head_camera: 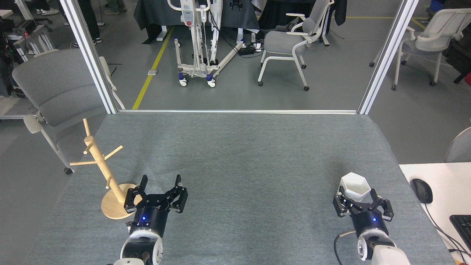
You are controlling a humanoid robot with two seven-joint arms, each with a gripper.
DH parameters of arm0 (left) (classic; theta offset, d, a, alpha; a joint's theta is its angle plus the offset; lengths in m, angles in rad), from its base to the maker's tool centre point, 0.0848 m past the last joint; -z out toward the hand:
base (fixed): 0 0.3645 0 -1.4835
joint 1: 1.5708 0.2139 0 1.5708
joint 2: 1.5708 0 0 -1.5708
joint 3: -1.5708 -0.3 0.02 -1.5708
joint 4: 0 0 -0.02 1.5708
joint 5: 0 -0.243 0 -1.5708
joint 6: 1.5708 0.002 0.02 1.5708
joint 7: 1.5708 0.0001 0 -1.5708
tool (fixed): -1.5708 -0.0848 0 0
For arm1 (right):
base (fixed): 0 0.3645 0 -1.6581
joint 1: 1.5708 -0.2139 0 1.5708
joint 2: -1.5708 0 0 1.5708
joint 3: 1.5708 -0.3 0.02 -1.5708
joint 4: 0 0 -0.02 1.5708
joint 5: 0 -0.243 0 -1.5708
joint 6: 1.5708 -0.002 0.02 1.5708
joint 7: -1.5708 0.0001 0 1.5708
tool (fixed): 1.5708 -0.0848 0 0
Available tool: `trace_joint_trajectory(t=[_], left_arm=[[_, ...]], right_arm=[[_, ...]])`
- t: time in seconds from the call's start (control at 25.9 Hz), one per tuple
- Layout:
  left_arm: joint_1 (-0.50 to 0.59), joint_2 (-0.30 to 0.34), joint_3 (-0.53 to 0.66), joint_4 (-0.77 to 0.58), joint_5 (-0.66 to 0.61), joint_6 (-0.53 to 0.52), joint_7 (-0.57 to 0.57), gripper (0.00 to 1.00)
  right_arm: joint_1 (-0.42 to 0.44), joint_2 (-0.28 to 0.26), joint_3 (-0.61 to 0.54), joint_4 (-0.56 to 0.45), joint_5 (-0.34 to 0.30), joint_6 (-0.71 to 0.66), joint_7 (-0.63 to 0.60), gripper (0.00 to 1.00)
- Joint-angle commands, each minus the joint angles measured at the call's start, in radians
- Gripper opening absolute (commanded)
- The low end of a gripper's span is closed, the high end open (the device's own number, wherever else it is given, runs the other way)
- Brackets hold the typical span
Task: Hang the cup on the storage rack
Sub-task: 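Close the right gripper on the white cup's rim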
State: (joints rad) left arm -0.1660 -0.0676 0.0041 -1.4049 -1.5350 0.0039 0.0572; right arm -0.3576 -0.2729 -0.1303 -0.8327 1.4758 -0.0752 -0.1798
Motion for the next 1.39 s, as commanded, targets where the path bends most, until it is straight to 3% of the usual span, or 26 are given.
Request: trace_joint_trajectory(t=[0.0, 0.31, 0.77, 0.81, 0.97, 1.04, 1.16, 1.24, 1.35], left_arm=[[0.0, 0.0, -0.001, 0.001, -0.001, -0.001, -0.002, 0.99], [-0.006, 0.0, -0.001, 0.007, -0.002, -0.001, -0.002, 0.99], [-0.009, -0.001, -0.01, 0.012, -0.004, -0.007, -0.002, 0.99], [-0.009, -0.001, -0.01, 0.012, -0.004, -0.007, -0.002, 0.99], [-0.006, -0.001, -0.012, 0.012, -0.004, -0.007, -0.002, 0.99], [-0.004, -0.001, -0.012, 0.012, -0.004, -0.008, -0.002, 0.99], [-0.004, -0.001, -0.012, 0.012, -0.004, -0.008, -0.002, 0.99], [-0.004, -0.001, -0.012, 0.012, -0.004, -0.008, -0.002, 0.99], [-0.004, -0.001, -0.012, 0.012, -0.004, -0.007, -0.002, 0.99]], right_arm=[[-0.012, 0.003, 0.0, 0.024, 0.001, 0.0, -0.001, 1.0], [-0.098, 0.011, 0.021, 0.123, 0.004, 0.012, 0.0, 1.0], [-0.103, 0.014, 0.028, 0.136, 0.004, 0.031, -0.001, 0.98], [-0.103, 0.014, 0.028, 0.135, 0.003, 0.032, 0.0, 0.95], [-0.101, 0.011, 0.026, 0.127, 0.006, 0.034, 0.0, 0.61], [-0.1, 0.011, 0.026, 0.116, 0.012, 0.037, -0.001, 0.49], [-0.1, 0.004, 0.031, 0.098, 0.009, 0.034, -0.001, 0.15], [-0.098, -0.005, 0.031, 0.063, 0.003, 0.028, -0.001, 0.07], [-0.095, -0.045, 0.031, -0.039, -0.015, 0.028, 0.005, 0.06]])
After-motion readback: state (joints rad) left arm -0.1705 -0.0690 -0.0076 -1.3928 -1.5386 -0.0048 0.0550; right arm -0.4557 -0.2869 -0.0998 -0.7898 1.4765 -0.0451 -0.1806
